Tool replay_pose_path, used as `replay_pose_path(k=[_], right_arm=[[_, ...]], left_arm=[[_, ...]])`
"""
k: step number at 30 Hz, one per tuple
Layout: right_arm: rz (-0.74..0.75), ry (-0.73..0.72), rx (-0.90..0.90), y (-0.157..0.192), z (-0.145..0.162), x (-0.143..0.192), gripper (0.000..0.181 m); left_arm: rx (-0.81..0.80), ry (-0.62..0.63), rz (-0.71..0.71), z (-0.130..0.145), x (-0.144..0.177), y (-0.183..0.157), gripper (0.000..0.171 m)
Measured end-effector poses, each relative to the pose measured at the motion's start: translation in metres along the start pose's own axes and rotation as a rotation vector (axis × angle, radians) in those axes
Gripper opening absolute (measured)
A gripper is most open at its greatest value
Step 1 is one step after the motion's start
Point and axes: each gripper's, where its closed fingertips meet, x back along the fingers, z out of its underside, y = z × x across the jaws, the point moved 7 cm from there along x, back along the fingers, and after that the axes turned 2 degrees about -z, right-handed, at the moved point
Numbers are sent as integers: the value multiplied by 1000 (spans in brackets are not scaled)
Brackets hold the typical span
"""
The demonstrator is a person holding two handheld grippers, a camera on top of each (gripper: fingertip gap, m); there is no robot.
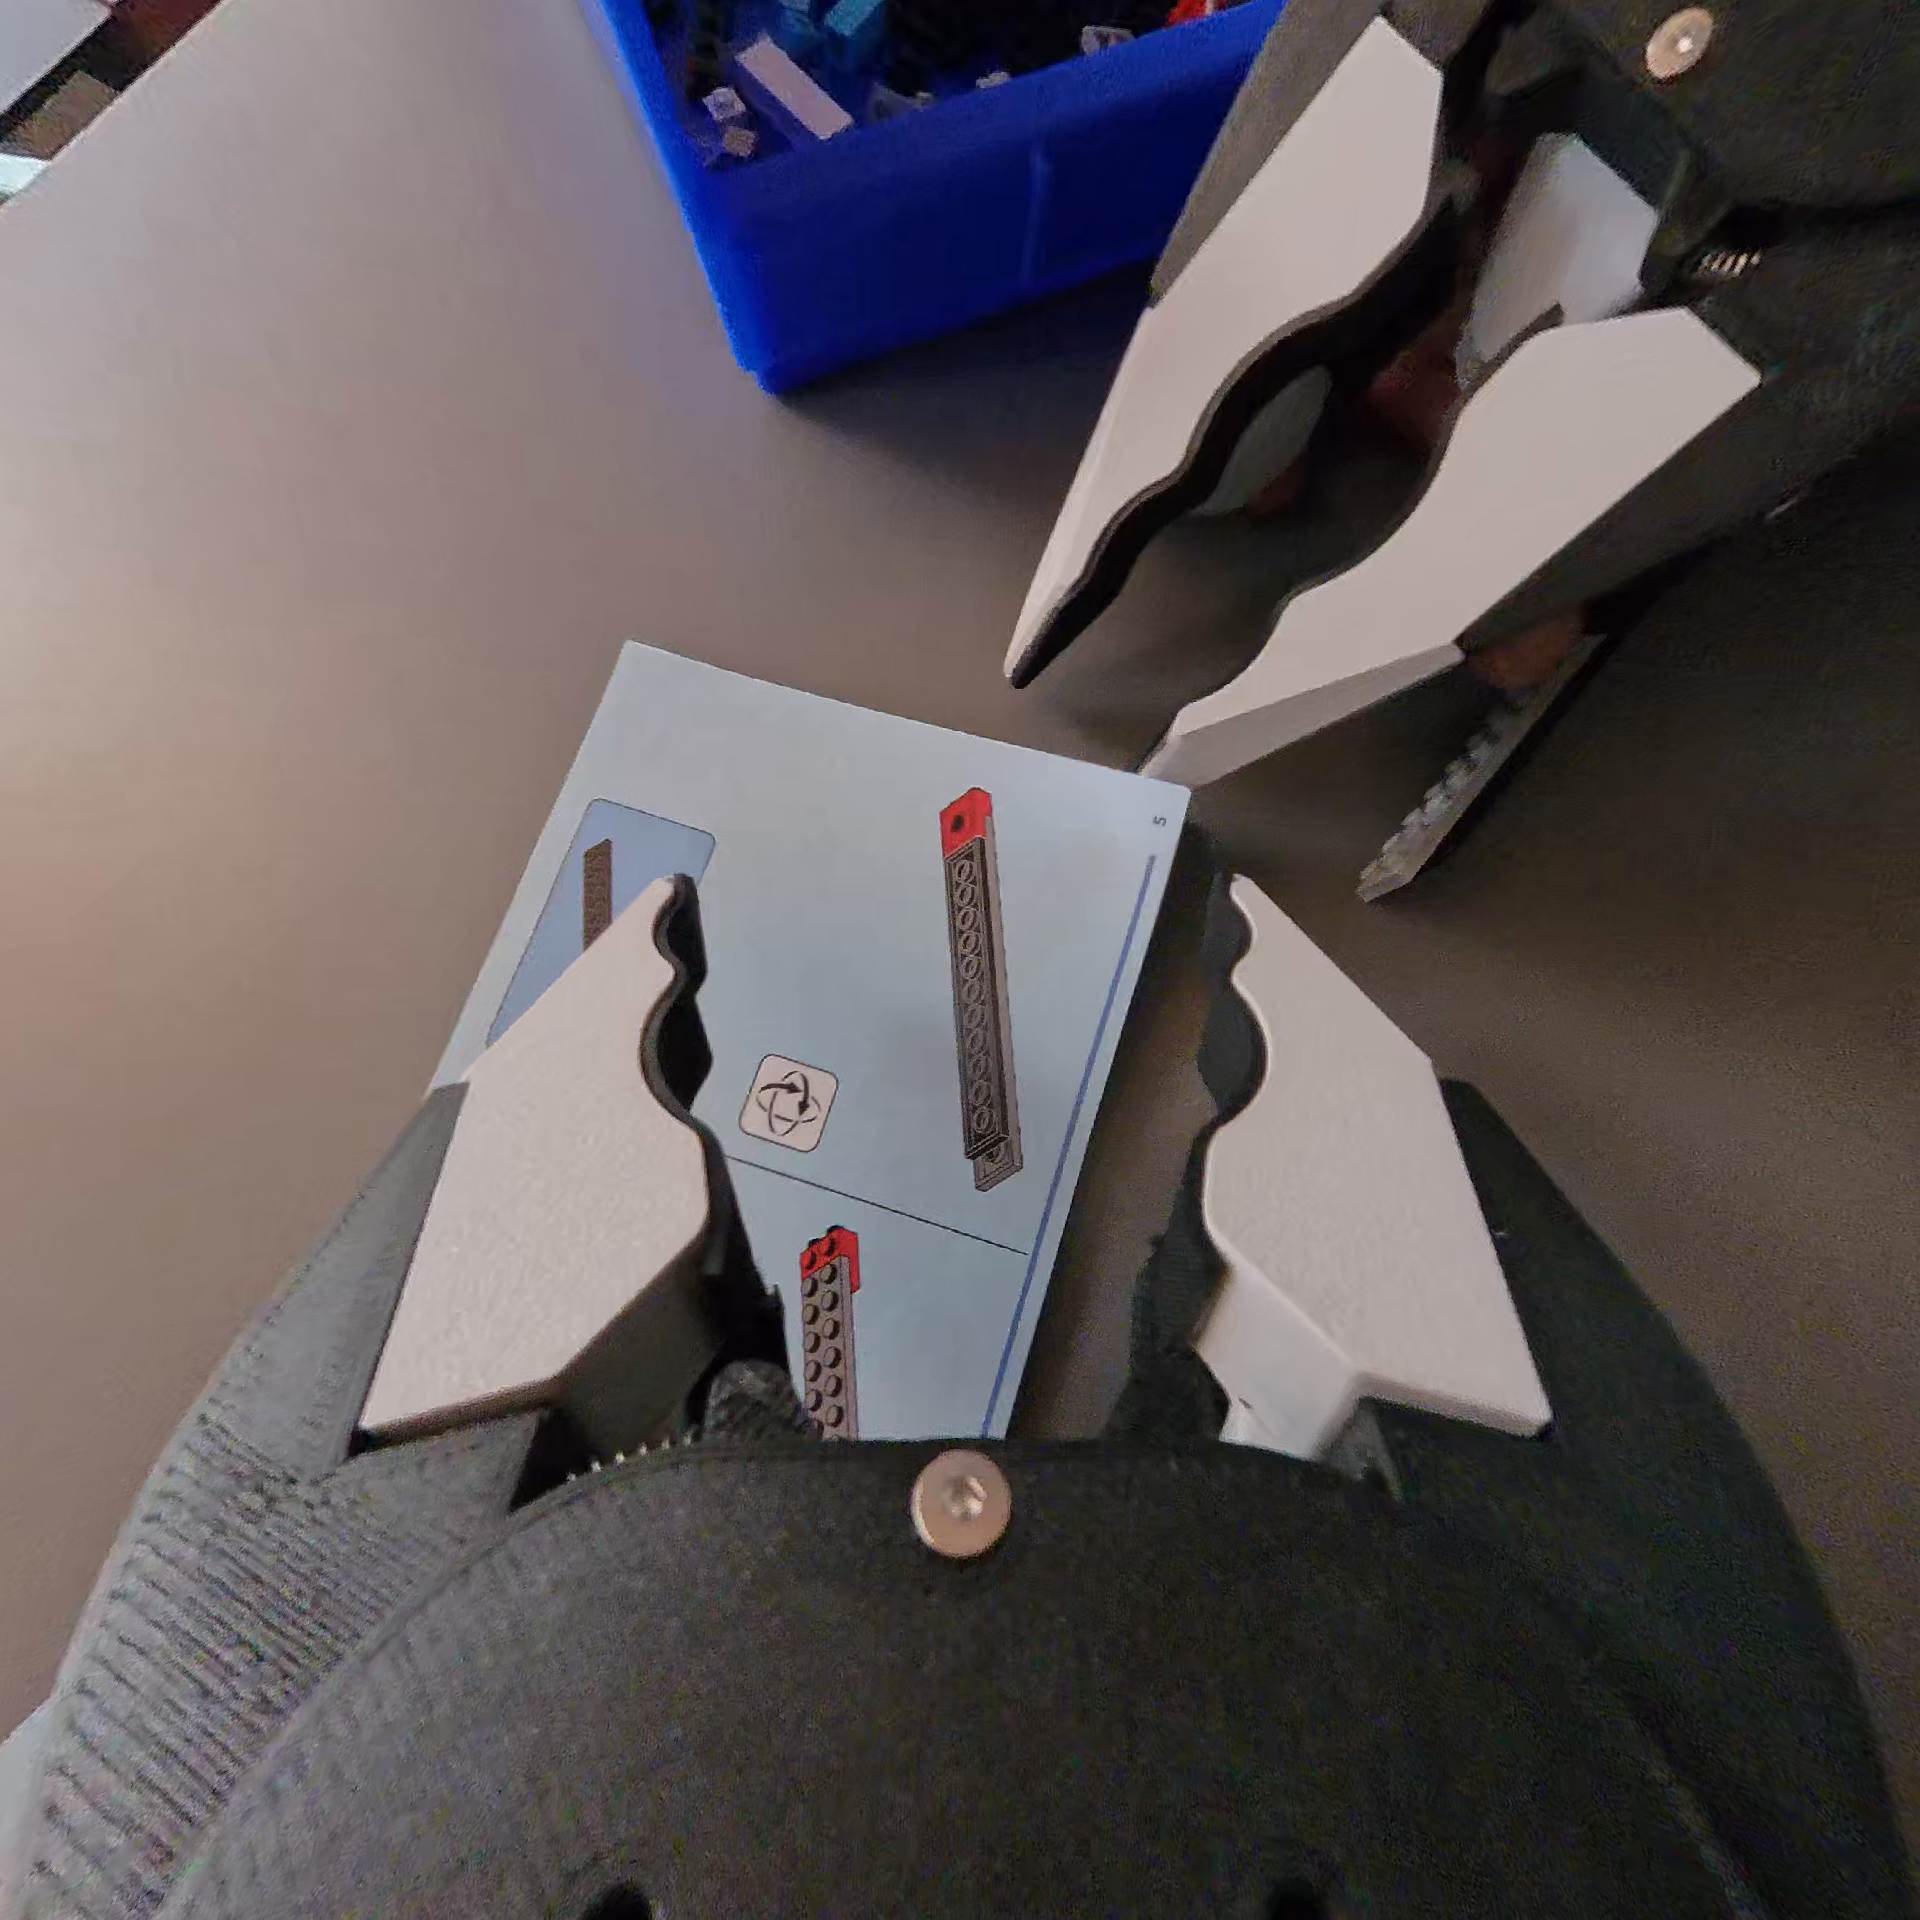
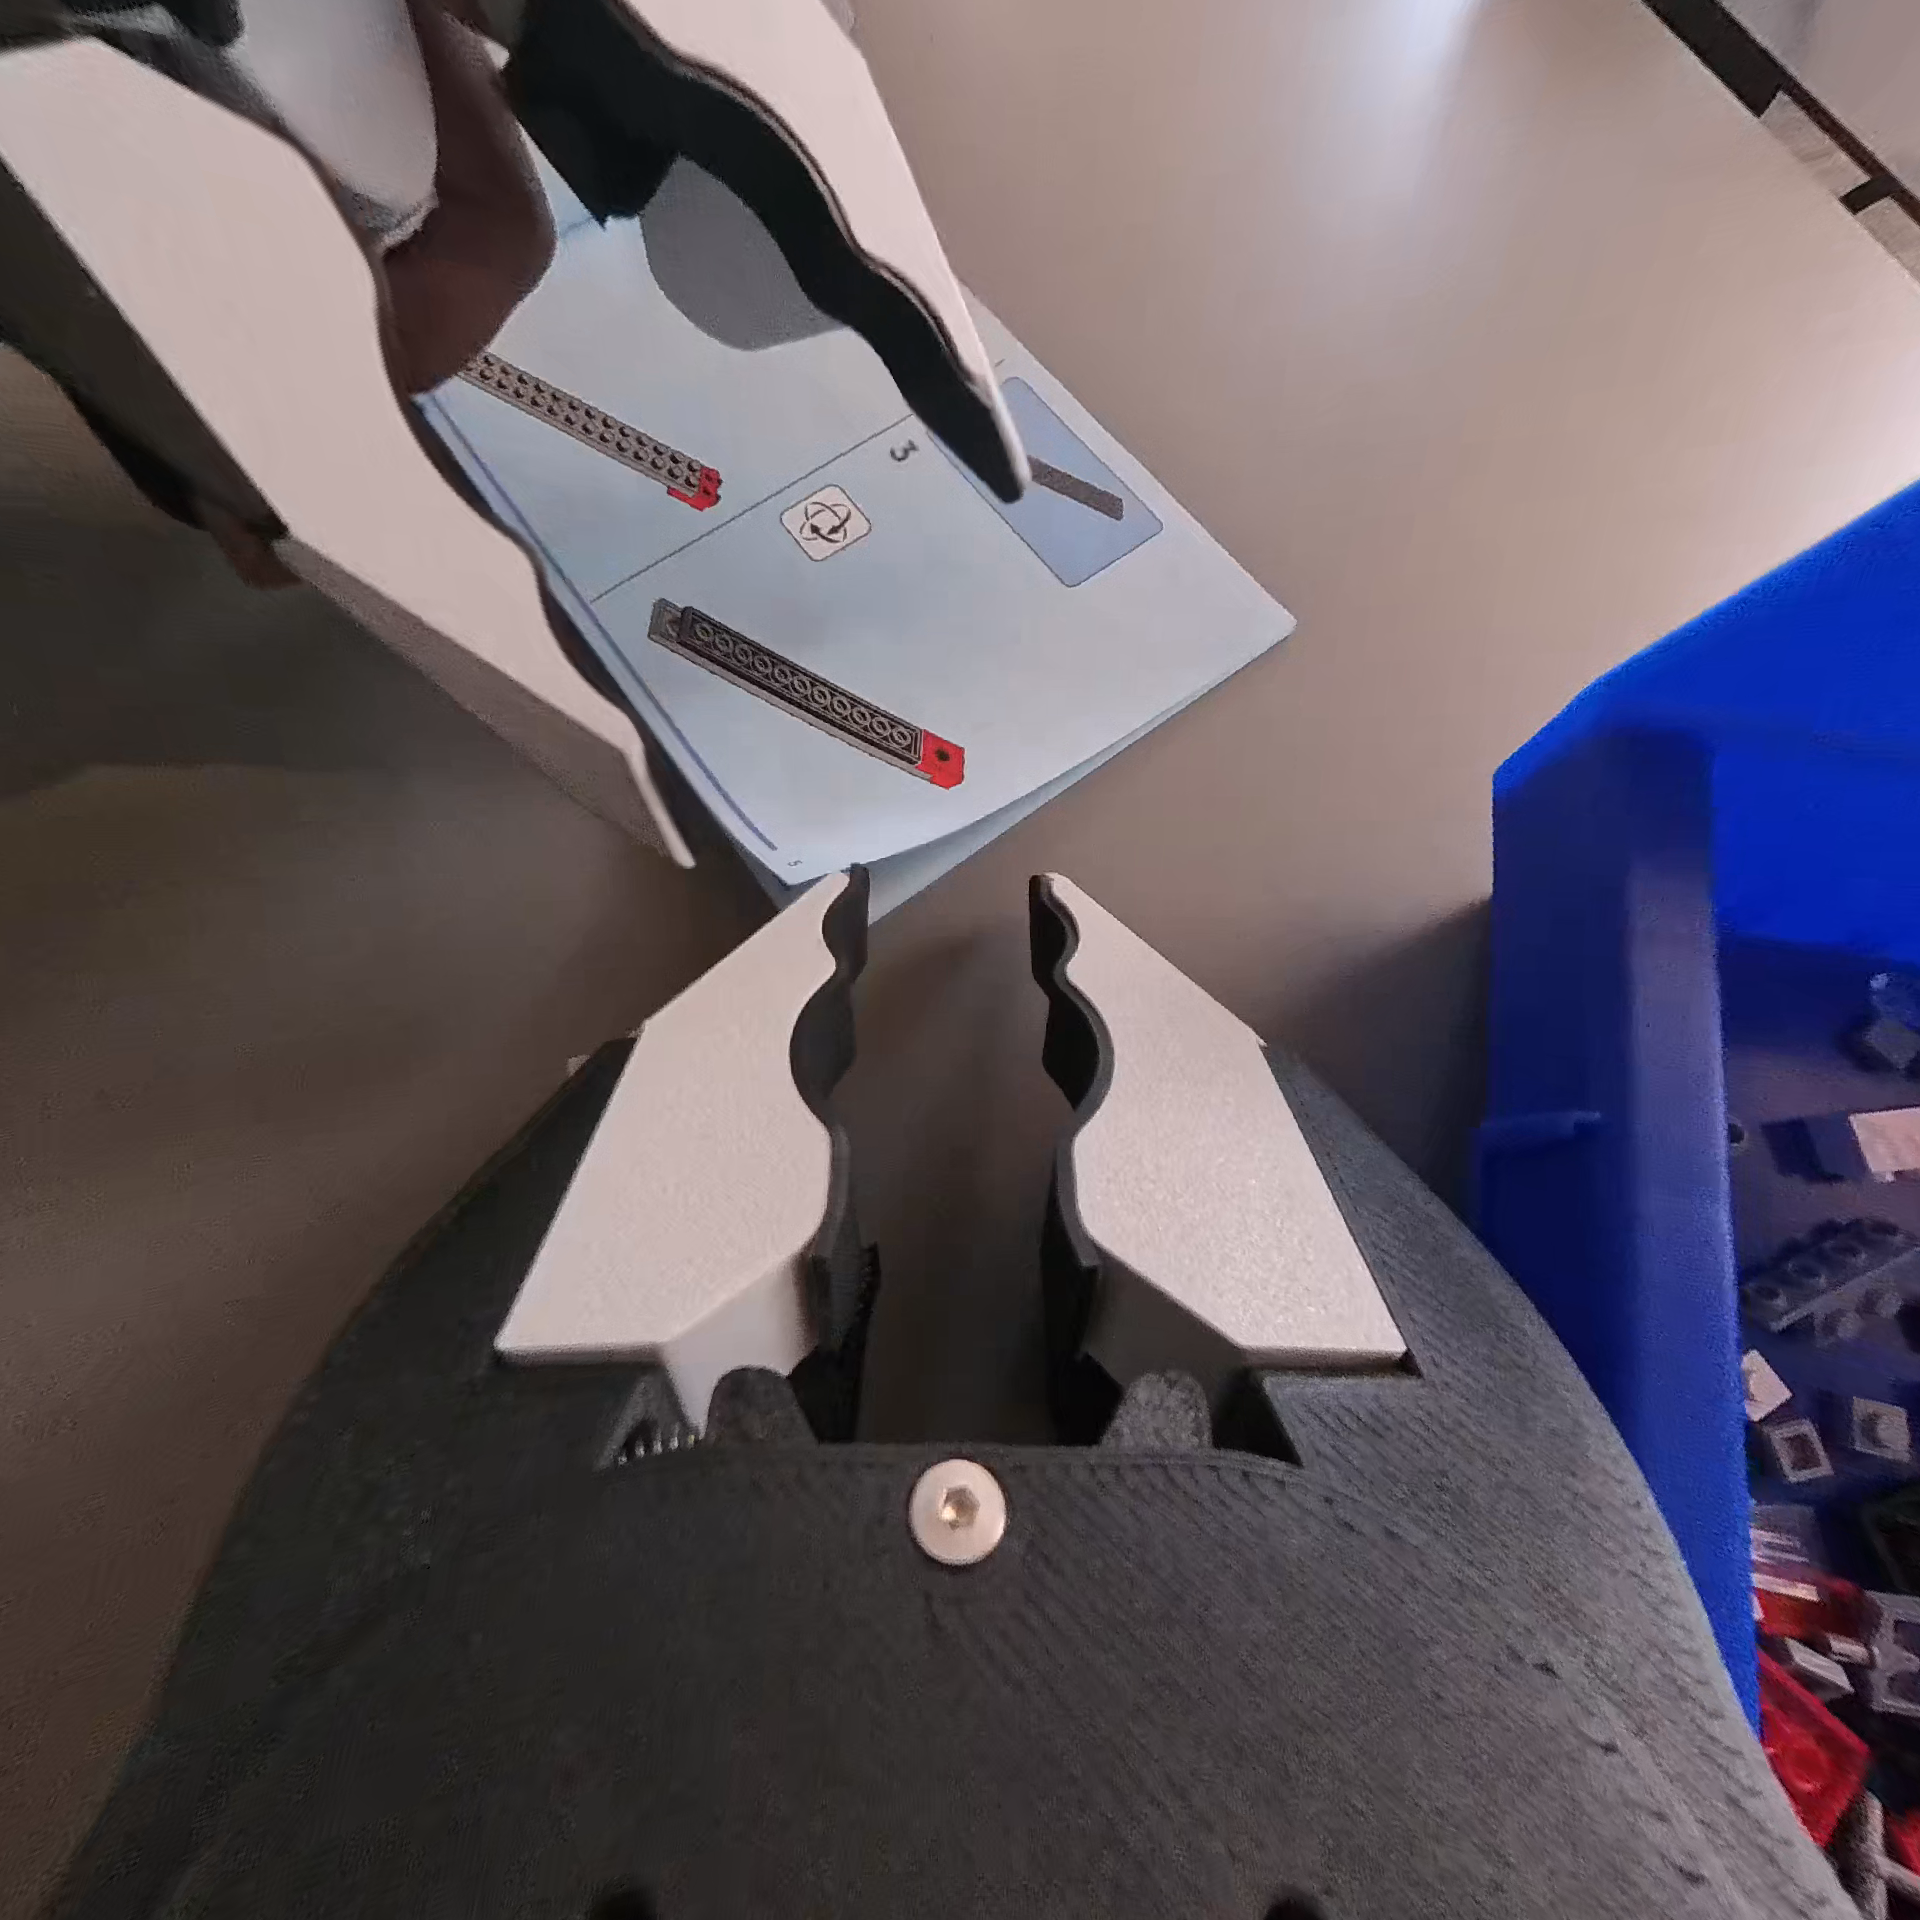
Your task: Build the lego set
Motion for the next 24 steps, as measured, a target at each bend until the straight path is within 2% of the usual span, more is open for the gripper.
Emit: replay_pose_path(k=[16,24], right_arm=[[12,-65,-50,-4,-3,5,37],[29,-65,-39,-4,-4,5,38]], left_arm=[[-63,-8,-94,-7,-5,-7,95],[-41,-37,-170,-11,0,-9,80]])
